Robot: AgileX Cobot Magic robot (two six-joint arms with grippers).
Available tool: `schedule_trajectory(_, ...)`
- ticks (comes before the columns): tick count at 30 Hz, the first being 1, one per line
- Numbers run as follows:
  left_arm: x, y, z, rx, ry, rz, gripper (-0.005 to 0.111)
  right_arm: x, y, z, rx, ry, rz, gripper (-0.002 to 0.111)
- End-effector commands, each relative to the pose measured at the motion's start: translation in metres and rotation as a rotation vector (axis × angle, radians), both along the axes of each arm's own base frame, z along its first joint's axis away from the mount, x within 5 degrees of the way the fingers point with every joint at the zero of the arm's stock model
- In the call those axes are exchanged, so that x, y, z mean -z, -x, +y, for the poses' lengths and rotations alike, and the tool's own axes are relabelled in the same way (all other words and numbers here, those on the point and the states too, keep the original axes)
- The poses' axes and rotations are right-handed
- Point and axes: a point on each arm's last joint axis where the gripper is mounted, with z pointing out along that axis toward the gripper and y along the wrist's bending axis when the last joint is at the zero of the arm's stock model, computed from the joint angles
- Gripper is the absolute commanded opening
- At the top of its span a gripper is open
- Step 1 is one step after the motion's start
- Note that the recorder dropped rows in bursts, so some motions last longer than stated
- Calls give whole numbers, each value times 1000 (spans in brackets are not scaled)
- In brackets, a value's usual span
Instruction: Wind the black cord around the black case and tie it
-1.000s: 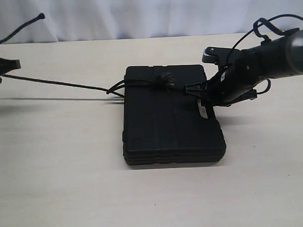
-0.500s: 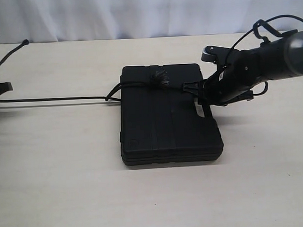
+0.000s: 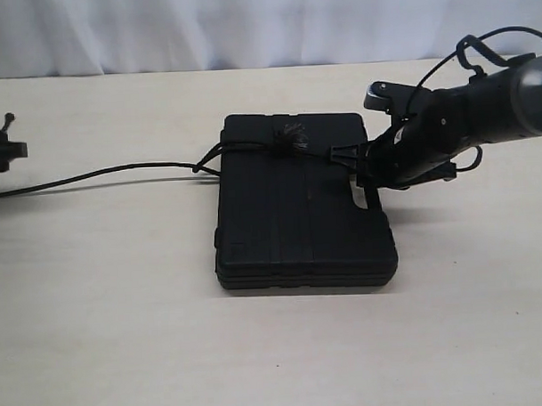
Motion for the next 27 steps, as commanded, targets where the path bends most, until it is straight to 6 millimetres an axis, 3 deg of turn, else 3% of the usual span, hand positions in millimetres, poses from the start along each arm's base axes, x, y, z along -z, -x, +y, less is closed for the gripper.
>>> schedule_trajectory(1, -52, -8, -21, 54, -30, -43, 67, -4, -5, -4, 52, -35, -27, 14)
schedule_trajectory(6, -100, -14, -74, 197, -59, -100, 61, -25, -5, -5, 28, -9, -13, 43)
schedule_trajectory(9, -126, -11, -109, 317, -101, -70, 39, -61, -5, -12, -7, 65, 13, 55)
schedule_trajectory(11, -144, -6, -131, 386, -119, -22, 17, -86, 0, -18, -44, 149, 47, 56)
schedule_trajectory(13, -157, 1, -151, 434, -119, 41, 0, -105, 7, -21, -96, 210, 94, 54)
schedule_trajectory(16, -169, 15, -175, 503, -124, 216, 0, -126, 24, -27, -153, 272, 166, 39)
schedule_trajectory(20, -166, 36, -190, 544, -138, 422, 0, -143, 46, -38, -160, 342, 165, 7)
schedule_trajectory(24, -154, 69, -186, 529, -85, 658, 0, -143, 79, -47, -212, 375, 227, 4)
schedule_trajectory(27, -151, 100, -180, 540, -63, 733, 0, -138, 107, -54, -234, 390, 277, 4)
